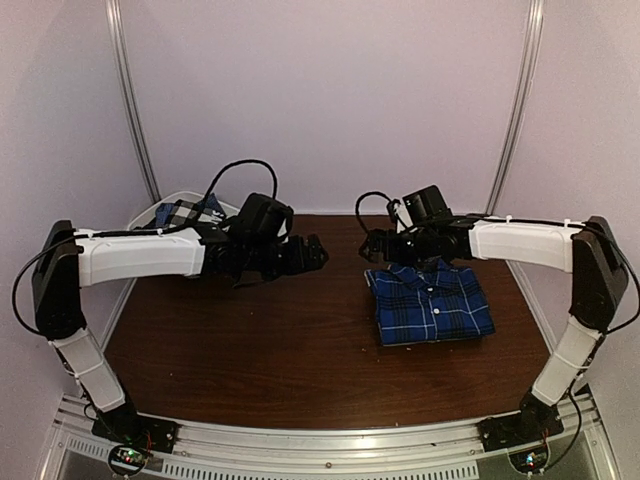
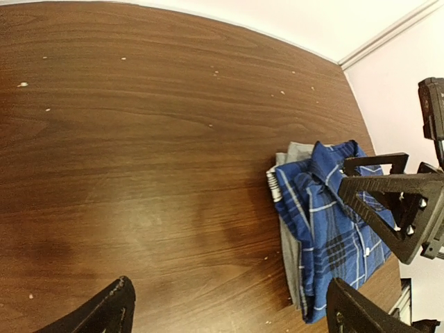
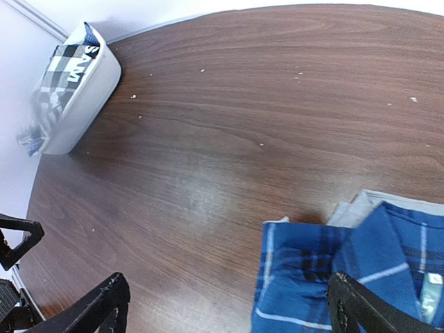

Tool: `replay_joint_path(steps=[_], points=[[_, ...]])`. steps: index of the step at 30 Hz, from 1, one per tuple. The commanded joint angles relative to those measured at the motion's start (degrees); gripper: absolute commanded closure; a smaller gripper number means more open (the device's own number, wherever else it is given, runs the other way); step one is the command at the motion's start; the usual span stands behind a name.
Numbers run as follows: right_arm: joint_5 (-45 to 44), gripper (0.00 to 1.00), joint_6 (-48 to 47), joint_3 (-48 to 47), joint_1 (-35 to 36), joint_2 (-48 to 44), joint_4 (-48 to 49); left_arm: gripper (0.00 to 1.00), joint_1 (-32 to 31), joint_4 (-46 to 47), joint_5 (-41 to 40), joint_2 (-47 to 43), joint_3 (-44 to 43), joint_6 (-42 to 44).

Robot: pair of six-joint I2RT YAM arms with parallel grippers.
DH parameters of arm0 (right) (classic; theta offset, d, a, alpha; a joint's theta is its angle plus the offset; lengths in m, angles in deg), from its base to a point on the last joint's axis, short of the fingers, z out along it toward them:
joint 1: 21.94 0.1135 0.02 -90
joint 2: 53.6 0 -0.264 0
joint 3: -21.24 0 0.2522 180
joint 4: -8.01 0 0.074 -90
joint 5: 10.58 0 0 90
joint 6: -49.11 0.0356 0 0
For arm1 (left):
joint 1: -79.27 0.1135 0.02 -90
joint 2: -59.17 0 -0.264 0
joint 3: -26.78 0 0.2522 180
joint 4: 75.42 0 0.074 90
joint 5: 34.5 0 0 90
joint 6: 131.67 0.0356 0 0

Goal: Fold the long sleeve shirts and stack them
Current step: Move the square-folded shirt to the corner of the board.

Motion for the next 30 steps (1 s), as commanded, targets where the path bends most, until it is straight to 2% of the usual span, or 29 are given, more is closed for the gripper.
replay_joint_path(steps=[1, 7, 15, 23, 30], points=[[2.2, 0.0, 2.6, -5.7, 1.6, 6.4, 4.1, 0.02, 2.0, 0.8, -2.5, -5.9, 5.0, 2.6], [4.4, 0.0, 5.0, -12.6, 2.9, 15.9, 5.3, 0.02, 4.4, 0.5, -2.4, -10.4, 8.9, 4.3], [4.0, 0.0, 9.2, -12.9, 3.0, 21.8, 8.8, 0.02, 6.7, 0.9, -0.7, -11.6, 10.5, 5.5], [3.3, 0.0, 12.7, -6.8, 1.2, 23.0, 13.0, 0.02, 7.4, 1.7, 0.6, -10.9, 10.9, 5.9], [2.4, 0.0, 15.6, 2.9, -1.4, 18.5, 17.7, 0.02, 7.4, 2.0, 1.0, -10.6, 10.9, 5.6]])
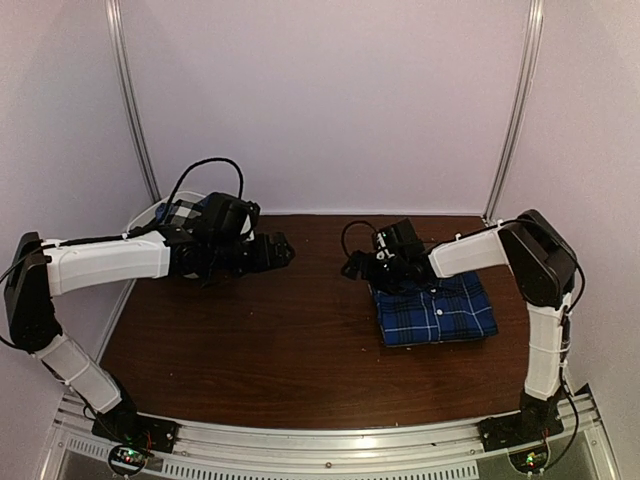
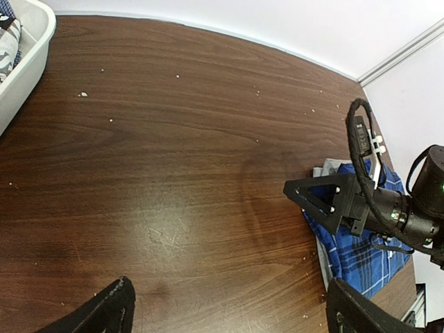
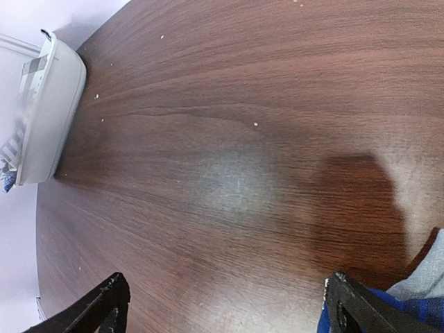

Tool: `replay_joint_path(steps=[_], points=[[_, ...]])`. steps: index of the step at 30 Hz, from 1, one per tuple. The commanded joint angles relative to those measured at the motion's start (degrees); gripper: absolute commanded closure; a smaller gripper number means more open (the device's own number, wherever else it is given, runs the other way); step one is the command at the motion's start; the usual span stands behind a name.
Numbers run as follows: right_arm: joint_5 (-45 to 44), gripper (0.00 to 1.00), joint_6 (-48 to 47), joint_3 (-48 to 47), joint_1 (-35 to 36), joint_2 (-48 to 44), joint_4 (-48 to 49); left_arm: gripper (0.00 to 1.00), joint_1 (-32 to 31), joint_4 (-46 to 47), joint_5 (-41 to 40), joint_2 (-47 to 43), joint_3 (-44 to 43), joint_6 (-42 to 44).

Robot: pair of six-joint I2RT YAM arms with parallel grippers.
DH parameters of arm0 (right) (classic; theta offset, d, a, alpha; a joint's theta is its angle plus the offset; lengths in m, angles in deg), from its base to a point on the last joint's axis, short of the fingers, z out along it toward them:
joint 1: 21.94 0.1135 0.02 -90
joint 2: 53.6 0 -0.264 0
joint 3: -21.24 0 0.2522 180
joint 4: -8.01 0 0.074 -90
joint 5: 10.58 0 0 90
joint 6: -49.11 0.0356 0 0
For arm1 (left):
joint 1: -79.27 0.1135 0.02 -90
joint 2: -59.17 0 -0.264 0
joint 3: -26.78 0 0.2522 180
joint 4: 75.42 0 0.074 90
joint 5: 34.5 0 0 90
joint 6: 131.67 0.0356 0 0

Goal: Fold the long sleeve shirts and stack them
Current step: Move the square-folded shirt to the corner of the board.

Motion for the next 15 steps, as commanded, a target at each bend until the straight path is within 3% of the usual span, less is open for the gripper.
replay_joint_path(steps=[1, 15], points=[[-2.1, 0.0, 2.7, 6.8, -2.3, -3.3, 0.5, 0.02, 0.5, 2.3, 0.8, 0.0, 0.7, 0.9], [-3.0, 0.0, 4.2, 29.3, -7.1, -20.5, 4.1, 0.02, 0.5, 2.7, 2.0, 1.4, -0.4, 0.3]])
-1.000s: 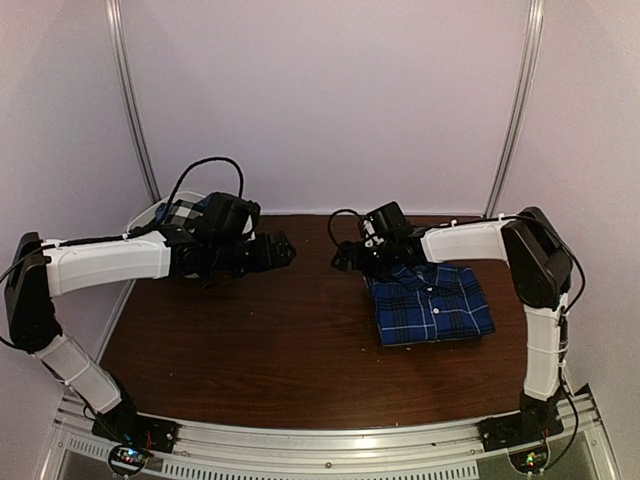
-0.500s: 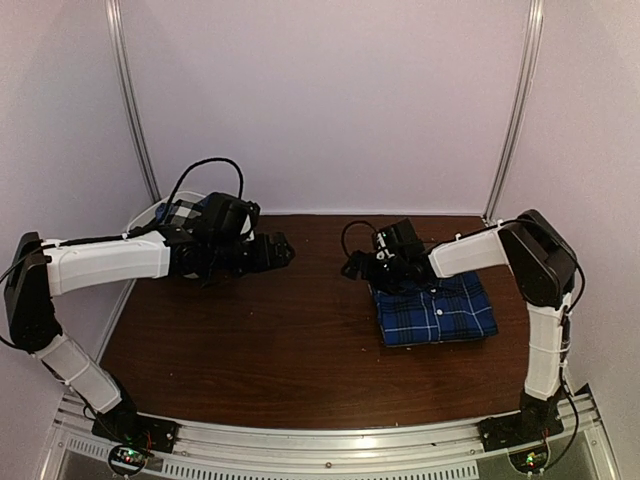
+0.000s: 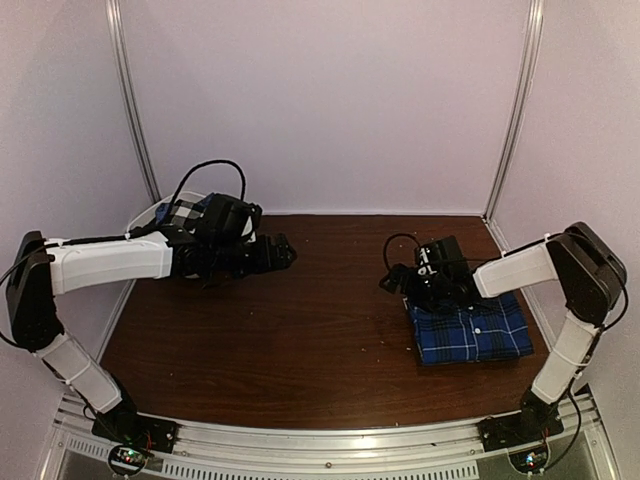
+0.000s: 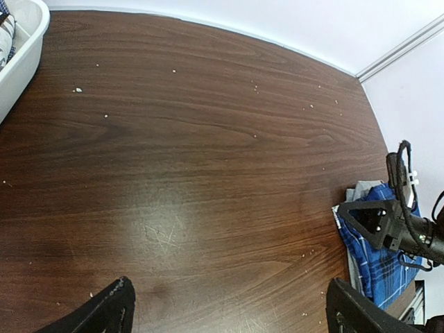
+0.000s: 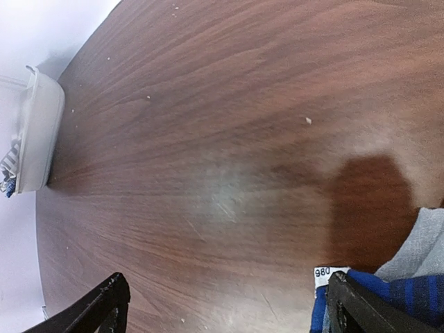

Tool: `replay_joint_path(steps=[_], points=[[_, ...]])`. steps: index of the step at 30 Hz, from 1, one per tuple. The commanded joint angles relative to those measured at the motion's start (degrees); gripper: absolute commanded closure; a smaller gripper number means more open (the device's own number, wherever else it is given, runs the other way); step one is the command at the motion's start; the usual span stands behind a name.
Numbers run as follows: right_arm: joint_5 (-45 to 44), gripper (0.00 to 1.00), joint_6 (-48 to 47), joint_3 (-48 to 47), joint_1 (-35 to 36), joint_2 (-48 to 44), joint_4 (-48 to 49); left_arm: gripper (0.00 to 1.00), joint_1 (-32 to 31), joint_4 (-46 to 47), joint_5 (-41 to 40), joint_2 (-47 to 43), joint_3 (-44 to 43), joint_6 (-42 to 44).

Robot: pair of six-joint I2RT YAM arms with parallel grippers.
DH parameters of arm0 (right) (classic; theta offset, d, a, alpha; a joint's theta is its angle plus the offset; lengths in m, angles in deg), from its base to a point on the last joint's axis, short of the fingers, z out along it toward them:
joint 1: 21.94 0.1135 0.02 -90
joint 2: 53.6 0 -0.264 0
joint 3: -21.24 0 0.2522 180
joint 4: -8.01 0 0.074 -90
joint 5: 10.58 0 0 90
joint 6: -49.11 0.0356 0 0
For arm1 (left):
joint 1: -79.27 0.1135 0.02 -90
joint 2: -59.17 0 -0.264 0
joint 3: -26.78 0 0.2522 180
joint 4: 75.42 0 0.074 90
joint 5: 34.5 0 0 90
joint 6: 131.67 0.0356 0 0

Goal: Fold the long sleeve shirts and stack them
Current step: Move the square-folded shirt to the corner of the board.

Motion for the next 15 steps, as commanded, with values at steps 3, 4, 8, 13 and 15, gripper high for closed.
replay_joint_path(steps=[3, 4, 8, 13, 15], points=[[-2.7, 0.0, 1.5, 10.3, -2.5, -8.4, -3.1, 0.02, 0.5, 2.3, 1.3, 1.0, -0.7, 0.3], [-2.9, 0.0, 1.7, 11.8, -3.0, -9.8, -3.3, 0.02, 0.4, 2.3, 1.3, 1.1, -0.7, 0.3], [-3.3, 0.0, 2.3, 17.3, -4.7, -16.0, -4.3, 0.02, 0.4, 2.3, 1.8, 1.7, -1.1, 0.1], [-3.9, 0.0, 2.5, 22.8, -6.5, -23.0, -6.7, 0.02, 0.5, 2.4, 2.1, 1.9, -1.2, -0.2], [-4.0, 0.0, 2.5, 24.0, -7.0, -25.1, -7.8, 0.02, 0.4, 2.4, 2.1, 1.8, -1.2, -0.4]])
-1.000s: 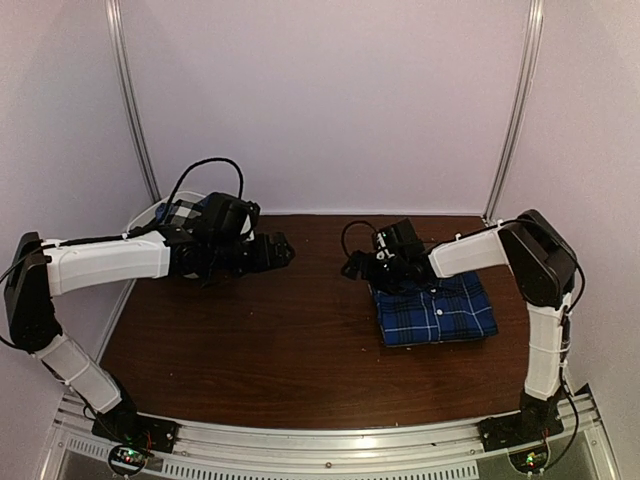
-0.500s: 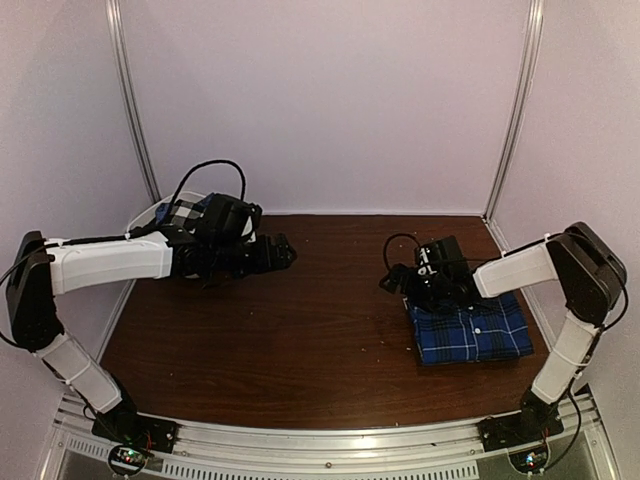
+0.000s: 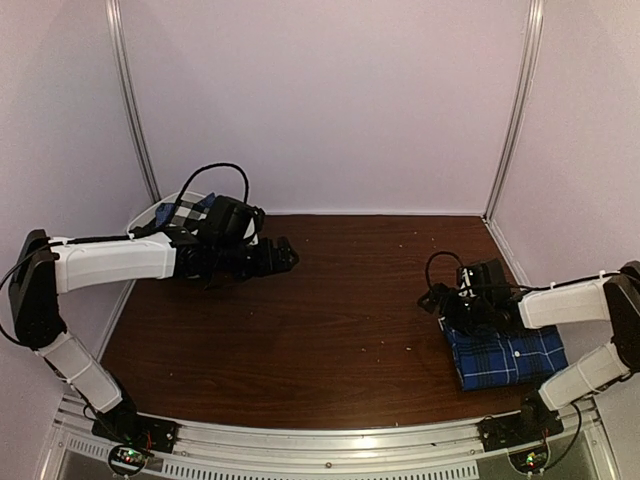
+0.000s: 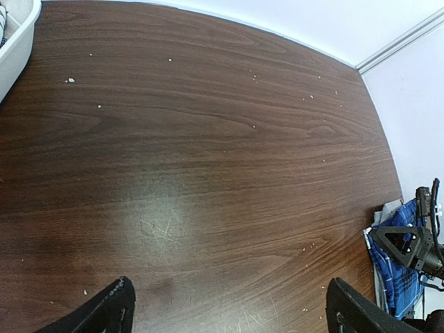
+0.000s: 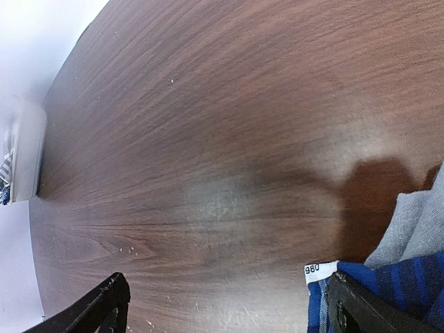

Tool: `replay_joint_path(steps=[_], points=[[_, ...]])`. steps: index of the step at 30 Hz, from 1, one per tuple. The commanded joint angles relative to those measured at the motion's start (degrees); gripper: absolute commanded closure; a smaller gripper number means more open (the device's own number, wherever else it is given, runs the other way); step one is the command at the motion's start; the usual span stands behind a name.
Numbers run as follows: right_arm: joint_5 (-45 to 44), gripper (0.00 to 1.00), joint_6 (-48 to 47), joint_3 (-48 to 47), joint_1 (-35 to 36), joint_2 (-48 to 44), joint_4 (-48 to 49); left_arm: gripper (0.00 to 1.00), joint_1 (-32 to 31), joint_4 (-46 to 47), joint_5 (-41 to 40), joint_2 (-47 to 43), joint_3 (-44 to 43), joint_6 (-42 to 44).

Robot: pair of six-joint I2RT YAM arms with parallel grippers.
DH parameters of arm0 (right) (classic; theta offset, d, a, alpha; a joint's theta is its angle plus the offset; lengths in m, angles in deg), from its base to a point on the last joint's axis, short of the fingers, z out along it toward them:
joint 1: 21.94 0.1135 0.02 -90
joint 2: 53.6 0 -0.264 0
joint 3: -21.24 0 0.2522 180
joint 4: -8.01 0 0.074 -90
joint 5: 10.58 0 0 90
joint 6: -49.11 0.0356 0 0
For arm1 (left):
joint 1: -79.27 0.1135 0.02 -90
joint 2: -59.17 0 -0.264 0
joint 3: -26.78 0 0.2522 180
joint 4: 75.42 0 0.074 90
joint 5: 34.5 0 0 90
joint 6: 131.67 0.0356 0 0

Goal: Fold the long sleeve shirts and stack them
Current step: Move the square-folded shirt to the corner of the board.

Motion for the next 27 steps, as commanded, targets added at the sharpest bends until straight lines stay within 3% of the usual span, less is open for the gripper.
replay_joint_path(steps=[1, 19, 27], points=[[-2.6, 0.0, 0.8, 3.4, -1.2, -4.1, -6.2, 0.02, 0.4, 2.3, 0.6, 0.6, -1.2, -0.4], [-2.4, 0.0, -4.3, -5.0, -1.2, -8.3, -11.6, 0.02, 0.4, 1.3, -1.7, -1.3, -1.8, 0.7], [-3.5, 0.0, -6.3, -11.8, 2.3, -7.5, -11.6, 0.02, 0.4, 1.1, -3.3, -2.4, -2.3, 2.0]])
